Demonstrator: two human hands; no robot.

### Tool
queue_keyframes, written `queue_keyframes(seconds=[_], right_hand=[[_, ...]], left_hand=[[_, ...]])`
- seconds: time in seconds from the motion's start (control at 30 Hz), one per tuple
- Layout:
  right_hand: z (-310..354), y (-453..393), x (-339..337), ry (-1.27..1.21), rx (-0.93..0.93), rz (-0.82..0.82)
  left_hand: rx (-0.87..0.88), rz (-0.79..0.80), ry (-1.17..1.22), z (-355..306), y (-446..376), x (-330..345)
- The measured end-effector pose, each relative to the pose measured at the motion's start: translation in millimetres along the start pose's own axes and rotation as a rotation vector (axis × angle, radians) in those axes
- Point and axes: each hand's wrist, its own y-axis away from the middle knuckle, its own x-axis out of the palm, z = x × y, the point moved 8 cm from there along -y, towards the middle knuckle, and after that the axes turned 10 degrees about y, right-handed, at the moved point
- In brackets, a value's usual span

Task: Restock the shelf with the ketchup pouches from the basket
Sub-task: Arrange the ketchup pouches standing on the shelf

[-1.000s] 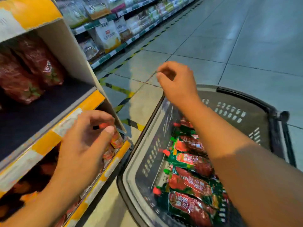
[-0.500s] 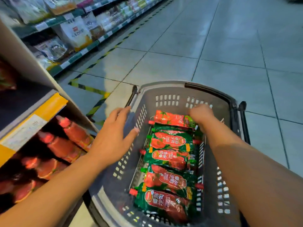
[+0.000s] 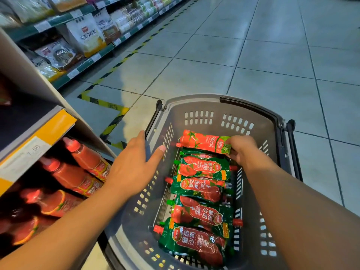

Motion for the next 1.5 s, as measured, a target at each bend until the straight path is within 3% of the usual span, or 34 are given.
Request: queue_keyframes(seconds=[0.1,0.27,0.43,0.53,0.7,0.9,1.07,1.2,1.33,1.5], right_hand=[[1,7,8,-0.059,0.03,0.071],[21,23,14,0.091,-0.068,0.069],[93,76,17,0.301,-0.442,-0.011],[133,126,24,0.447,-0.7,0.035],[174,198,40,0.468,-0.925,0.272],[190,272,87,0.211,-1.045,0.623],[184,311,131,0.042,-1.065,0.76],[180,315,159,0.098,-1.214,0.695],[158,276,186,0.49,-1.382,0.43],[77,237,232,1.232,-1.518,0.424]], left_hand=[[0.008,-0.004,-0.009,0,0,0],[0.022,-0.009,-0.019,0,-1,0],[0.004,-0.005,0.002,-3,1,-1],[0.022,-0.024,0.047,-3,3,-4],[0.096,-0.069,0.473,-4,9,-20],[0.164,-0.152,0.901,-21,37,-63],[0.045,-0.216,1.059,-2,69,-87],[-0.073,-0.31,1.139,32,95,-110],[-0.237,-0.401,1.275,74,117,-139],[-0.4,-0.479,1.277,121,129,-187]])
